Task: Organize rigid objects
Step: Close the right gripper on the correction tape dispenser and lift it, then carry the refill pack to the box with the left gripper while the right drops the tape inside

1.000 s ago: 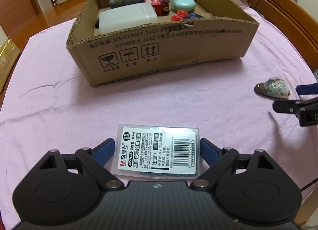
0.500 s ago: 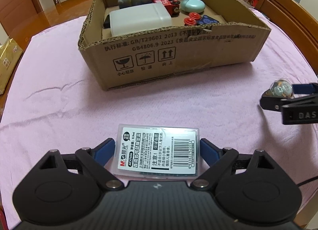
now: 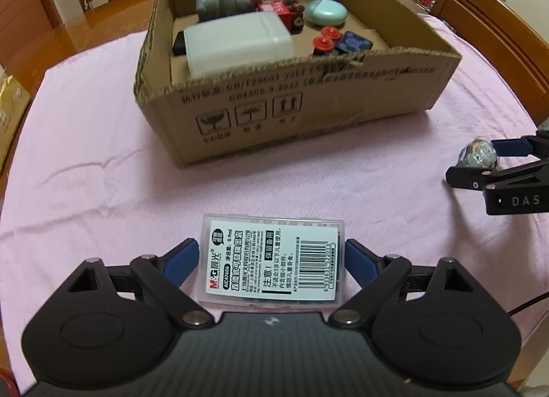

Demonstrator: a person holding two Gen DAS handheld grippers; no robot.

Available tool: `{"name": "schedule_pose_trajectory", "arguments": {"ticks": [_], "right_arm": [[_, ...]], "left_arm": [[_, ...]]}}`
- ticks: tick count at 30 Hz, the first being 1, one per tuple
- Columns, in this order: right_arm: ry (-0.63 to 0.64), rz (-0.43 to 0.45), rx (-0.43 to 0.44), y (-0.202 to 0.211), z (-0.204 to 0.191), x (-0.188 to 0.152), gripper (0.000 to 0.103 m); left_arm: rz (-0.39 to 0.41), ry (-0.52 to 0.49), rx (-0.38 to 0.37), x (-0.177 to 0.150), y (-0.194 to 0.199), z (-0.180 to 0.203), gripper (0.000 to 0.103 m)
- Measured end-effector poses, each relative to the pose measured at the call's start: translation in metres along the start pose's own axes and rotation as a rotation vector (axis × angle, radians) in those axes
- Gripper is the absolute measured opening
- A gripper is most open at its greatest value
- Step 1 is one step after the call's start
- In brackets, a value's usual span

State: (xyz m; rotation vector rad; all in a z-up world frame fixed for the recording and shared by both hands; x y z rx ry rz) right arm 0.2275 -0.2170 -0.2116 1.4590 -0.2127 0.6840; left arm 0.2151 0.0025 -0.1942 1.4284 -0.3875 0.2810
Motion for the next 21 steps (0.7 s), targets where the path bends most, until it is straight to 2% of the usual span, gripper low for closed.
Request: {"name": "schedule_pose_trajectory", "arguments": {"ticks": [7,14,21], "right_arm": [[0.092,0.023,0.096,0.030,0.001,0.023,0.093],[0.238,0.139,0.142,0.069,-0.002,0.075,0.093],[0.319,0.225,0.182,0.069,-0.013,0.127,0.093]], "left_arm": [[-0.013,-0.052,-0.039,0.014,0.025,0.005,0.090],[0.022,-0.105,-0.050,0.033,0.052,0.013,0.090],[0.081,-0.095,-0.060,0.055,0.071,0.019,0.090]]}}
Point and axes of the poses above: each gripper's, at about its wrist camera, not at the fingertips, and y roughly against the way its jaws point, z to its right, x to its top, the point moved 8 cm from there along -y, roughly the way its jaws point, and after that the axes turned 11 degrees about y, right-handed, at the moved point
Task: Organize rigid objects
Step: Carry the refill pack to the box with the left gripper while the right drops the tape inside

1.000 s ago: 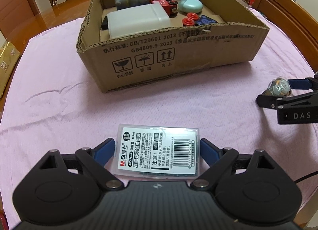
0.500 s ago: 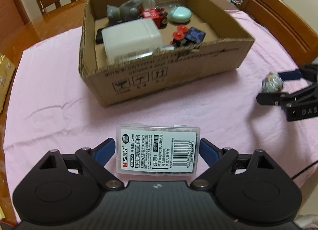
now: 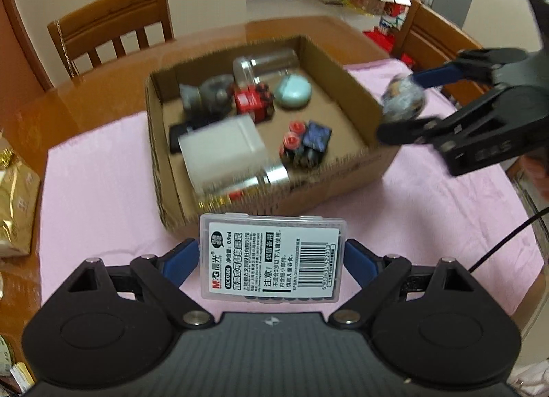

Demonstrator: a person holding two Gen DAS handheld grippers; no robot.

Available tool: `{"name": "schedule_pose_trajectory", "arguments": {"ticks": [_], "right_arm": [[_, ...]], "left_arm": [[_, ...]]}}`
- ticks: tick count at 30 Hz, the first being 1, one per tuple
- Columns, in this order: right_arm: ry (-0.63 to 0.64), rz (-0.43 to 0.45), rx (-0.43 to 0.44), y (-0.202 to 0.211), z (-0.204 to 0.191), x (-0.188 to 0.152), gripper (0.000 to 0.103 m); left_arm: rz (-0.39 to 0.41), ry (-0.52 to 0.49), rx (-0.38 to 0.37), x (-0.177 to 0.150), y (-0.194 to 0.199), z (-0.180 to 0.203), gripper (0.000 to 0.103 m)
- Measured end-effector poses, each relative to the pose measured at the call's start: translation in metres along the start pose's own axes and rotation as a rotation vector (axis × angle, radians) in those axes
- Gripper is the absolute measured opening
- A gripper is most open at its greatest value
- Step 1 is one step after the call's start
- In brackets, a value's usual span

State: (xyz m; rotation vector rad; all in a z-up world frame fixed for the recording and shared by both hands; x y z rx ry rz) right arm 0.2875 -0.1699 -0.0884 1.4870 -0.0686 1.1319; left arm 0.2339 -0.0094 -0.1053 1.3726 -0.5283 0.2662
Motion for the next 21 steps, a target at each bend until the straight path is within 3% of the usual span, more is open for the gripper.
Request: {"name": "schedule_pose_trajectory", "arguments": {"ticks": [8,17,21], "right_arm": [[0.004,-0.031,0.063,-0.040,0.003,0.010,0.093],[0.029,-0.062,0.079,-0.047,-0.002,0.001,0.093],[0.024,-0.056,0.069,-0.041,-0.001,-0.003,0.103]], "left_arm": [[0.081,0.002,0.023,0.040,0.006,-0.001,0.090],[0.110,-0.010,0.036,0.074,-0.009,0.002,0.090],[0.117,-0.023,0.029,0.088,-0.015,0.008,0.090]]}}
Point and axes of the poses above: each gripper's, at about its wrist camera, not at the fingertips, and y roughly against the way its jaws point, z to its right, x to its top, the point moved 8 cm from there along -y, roughly the way its jaws point, and after that the axes turned 11 degrees about y, right-handed, at the moved point
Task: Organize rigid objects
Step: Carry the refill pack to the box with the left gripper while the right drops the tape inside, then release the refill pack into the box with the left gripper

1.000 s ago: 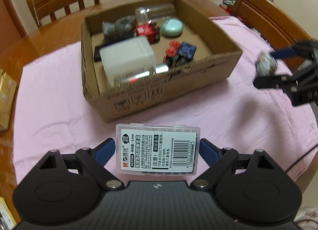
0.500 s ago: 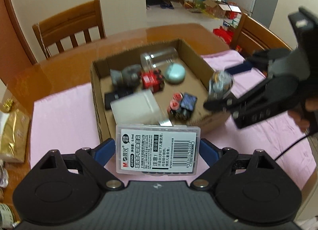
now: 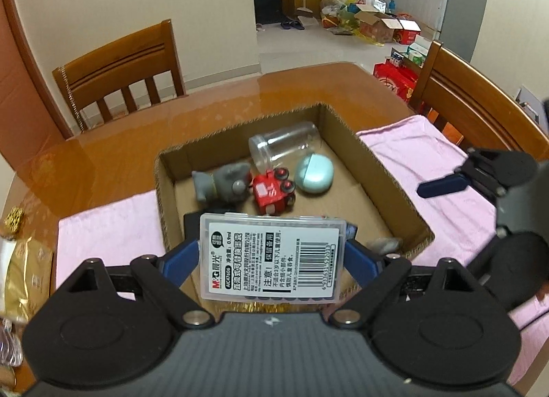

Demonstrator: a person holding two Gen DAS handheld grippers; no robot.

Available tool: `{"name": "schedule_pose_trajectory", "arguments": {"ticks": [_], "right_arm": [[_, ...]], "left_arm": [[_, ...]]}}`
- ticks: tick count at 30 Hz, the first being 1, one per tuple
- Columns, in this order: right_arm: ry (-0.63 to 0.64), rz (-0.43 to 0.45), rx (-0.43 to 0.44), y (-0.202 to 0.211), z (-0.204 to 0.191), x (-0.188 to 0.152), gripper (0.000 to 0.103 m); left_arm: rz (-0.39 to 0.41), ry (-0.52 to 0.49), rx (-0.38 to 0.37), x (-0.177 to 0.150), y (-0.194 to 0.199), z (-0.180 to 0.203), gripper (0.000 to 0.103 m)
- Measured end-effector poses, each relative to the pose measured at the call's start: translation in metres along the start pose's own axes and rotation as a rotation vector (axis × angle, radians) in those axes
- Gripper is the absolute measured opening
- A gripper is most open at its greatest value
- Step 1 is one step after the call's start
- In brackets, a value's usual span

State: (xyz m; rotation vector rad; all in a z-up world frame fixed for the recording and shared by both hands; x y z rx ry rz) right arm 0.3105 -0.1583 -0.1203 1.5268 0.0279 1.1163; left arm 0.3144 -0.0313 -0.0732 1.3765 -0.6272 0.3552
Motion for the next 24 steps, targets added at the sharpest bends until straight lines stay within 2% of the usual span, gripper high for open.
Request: {"name": "schedule_pose_trajectory", "arguments": {"ticks": [7,16,24], "right_arm": [[-0.042,0.030,-0.024,0.019,0.003,-0.001,0.103],[-0.127,0.042,-0.054,0.042,-0.001,-0.018,0.103],[-0.200,0.028,-0.100,0.057,0.004,-0.043,0.103]], "left_arm": [[-0.009,-0.009,-0.035,0.020,-0.019,0.019,0.090],[-0.053,-0.041,-0.084,0.032,-0.064,0.058,0.090],[-0.079,-0.081,-0.075,0.032,-0.085,0.082,0.091]]}}
Point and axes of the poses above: each gripper's, at about its wrist camera, not at the fingertips, and y roughly against the way its jaws point, z to its right, x to its top, the point moved 8 cm from there along -y, roughly the way its jaws point, and after that the axes turned 11 degrees about y, right-handed, at the moved point
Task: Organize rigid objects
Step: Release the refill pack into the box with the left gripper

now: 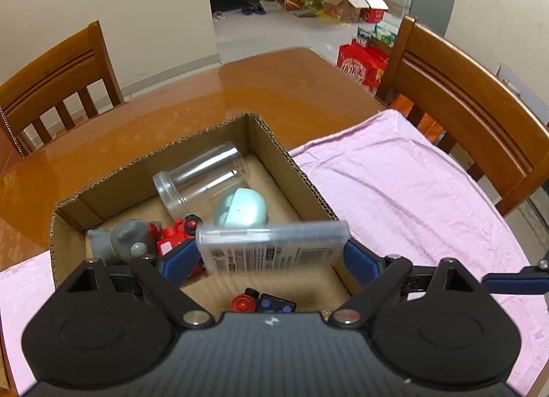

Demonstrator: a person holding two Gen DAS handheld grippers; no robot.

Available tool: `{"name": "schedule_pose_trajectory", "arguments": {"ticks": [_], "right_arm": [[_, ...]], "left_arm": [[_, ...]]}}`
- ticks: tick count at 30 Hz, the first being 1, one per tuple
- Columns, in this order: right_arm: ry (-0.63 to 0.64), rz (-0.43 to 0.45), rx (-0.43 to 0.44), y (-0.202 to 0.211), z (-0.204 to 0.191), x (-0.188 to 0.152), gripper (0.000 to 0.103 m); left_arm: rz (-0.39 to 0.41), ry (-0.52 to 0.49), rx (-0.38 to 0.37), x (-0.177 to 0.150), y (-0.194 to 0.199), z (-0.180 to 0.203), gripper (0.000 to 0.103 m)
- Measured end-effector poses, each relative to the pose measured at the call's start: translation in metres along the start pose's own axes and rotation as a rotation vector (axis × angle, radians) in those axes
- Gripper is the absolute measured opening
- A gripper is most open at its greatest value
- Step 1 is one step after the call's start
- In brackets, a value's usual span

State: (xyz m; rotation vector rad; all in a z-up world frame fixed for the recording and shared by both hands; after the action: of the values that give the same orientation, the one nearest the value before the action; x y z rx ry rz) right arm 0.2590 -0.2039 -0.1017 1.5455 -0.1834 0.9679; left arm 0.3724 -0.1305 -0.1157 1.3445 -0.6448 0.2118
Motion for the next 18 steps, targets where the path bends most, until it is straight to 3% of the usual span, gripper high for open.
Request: {"name": "schedule_pose_trajectory", "arguments": {"ticks": [7,13,18], "right_arm": [[-0.075,-0.015,-0.008,0.006,0.011,-0.007,0.103],[-0.093,-0.022,-0.022,0.008,0.010,-0.003,0.103],[-0.125,-0.077,-0.067,0.009,0.010,-0.001,0.103]], "left_arm": [[0.079,0.041,-0.014,0.005,0.025,-0.003,0.098],[0.169,0.090,0.047,-0.001,0.067,-0.020,0.098],[0.207,0.141,0.163,-0.032,0.107,-0.043,0.100]]}}
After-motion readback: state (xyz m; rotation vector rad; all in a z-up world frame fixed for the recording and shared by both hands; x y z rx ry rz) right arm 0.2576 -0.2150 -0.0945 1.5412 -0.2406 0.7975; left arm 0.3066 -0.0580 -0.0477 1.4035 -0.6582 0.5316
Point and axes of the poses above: each gripper's, at about its wrist camera, not at the fingertips, and y roughly against the way its jaws point, z to its right, x to its top, the point moved 8 cm from there along -y, roughly the way its jaws point, and after that the axes turned 11 degrees about y, right-handed, at the moved point
